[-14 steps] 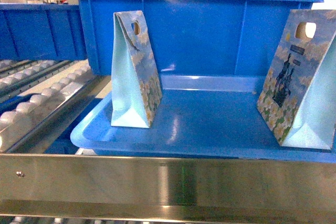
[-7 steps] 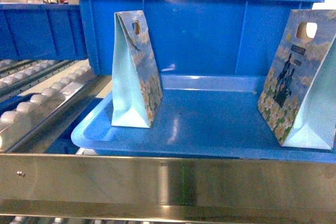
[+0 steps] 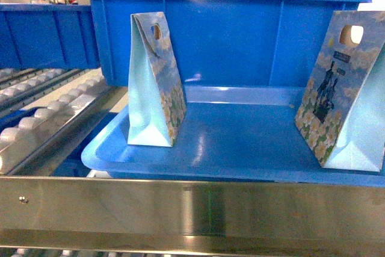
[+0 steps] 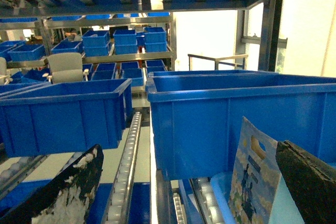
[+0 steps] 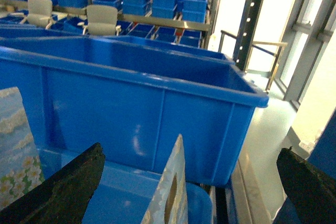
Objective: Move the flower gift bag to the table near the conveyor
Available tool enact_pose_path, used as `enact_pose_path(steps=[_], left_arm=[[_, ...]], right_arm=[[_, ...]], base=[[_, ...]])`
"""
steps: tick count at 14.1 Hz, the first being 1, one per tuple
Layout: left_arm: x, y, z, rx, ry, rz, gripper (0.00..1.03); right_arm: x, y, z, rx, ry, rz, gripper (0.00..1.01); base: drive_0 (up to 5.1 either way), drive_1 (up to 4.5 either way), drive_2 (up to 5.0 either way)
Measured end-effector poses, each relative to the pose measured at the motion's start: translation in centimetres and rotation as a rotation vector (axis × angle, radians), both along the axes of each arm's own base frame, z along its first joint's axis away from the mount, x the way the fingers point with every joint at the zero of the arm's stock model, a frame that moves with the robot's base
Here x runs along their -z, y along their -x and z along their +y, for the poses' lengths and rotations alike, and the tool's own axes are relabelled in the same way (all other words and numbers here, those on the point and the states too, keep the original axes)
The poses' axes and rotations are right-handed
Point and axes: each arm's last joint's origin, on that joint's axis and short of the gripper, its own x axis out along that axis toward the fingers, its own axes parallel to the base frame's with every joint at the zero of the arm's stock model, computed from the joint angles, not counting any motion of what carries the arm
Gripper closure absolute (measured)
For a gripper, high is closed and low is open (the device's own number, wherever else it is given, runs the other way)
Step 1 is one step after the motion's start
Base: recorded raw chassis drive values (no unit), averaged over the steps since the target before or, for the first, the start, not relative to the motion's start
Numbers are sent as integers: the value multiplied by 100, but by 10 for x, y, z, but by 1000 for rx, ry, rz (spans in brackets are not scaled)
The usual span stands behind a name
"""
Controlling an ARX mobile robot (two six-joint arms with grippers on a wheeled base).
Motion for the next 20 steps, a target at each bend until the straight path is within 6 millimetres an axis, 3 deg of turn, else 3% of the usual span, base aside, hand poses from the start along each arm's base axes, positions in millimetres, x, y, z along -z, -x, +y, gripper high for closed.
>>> enact_pose_path(steps=[3, 5, 8, 12, 20], left_arm=[[0, 0, 0, 0, 0, 0, 5], [0, 0, 0, 0, 0, -1, 5], [0, 0, 0, 0, 0, -1, 5], [0, 0, 0, 0, 0, 0, 5], [0, 0, 0, 0, 0, -1, 5]], right_arm=[[16, -35, 6, -47, 21, 135, 3], [24, -51, -2, -38, 24, 189, 3], [43, -63, -14, -29, 16, 286, 3], [42, -60, -18, -77, -59, 304, 5], [32, -41, -13, -150, -94, 273, 100]], base=[[0, 0, 0], [0, 0, 0], [0, 0, 0], [0, 0, 0], [0, 0, 0]])
